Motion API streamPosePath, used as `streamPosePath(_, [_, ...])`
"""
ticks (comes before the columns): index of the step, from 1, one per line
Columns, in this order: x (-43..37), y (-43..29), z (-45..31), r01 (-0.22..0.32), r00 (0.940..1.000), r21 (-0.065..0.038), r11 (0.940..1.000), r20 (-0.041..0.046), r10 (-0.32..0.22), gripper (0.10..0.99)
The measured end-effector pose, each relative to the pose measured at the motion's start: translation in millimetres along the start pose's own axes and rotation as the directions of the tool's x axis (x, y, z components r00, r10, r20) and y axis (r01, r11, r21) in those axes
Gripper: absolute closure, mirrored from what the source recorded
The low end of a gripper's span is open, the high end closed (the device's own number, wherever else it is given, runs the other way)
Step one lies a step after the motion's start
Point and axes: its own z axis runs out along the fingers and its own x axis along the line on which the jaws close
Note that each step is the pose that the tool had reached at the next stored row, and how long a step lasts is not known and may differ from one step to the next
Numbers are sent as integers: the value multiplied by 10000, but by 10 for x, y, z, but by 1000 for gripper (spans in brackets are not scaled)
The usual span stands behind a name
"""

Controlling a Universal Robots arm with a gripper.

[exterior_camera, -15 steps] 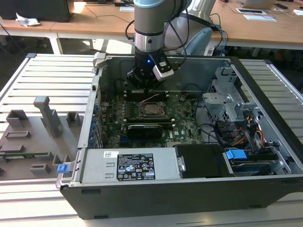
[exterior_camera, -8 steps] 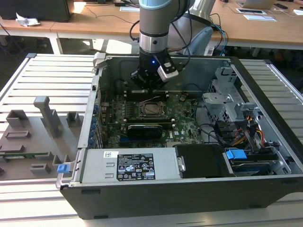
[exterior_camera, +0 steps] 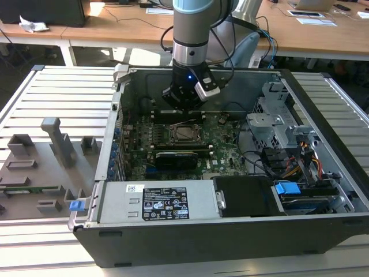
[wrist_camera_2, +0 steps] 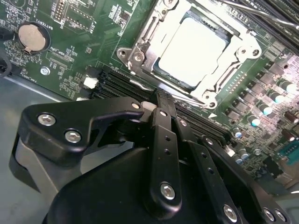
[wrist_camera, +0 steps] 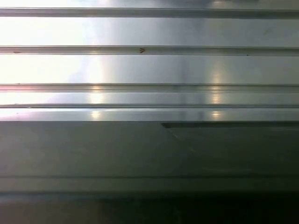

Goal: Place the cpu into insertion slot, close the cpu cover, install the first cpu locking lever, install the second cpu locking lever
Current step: 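Install the first cpu locking lever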

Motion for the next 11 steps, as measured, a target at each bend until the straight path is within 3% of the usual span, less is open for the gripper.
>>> streamPosePath(11, [-61,1,67,-13,10000,45,10000,0,13,980])
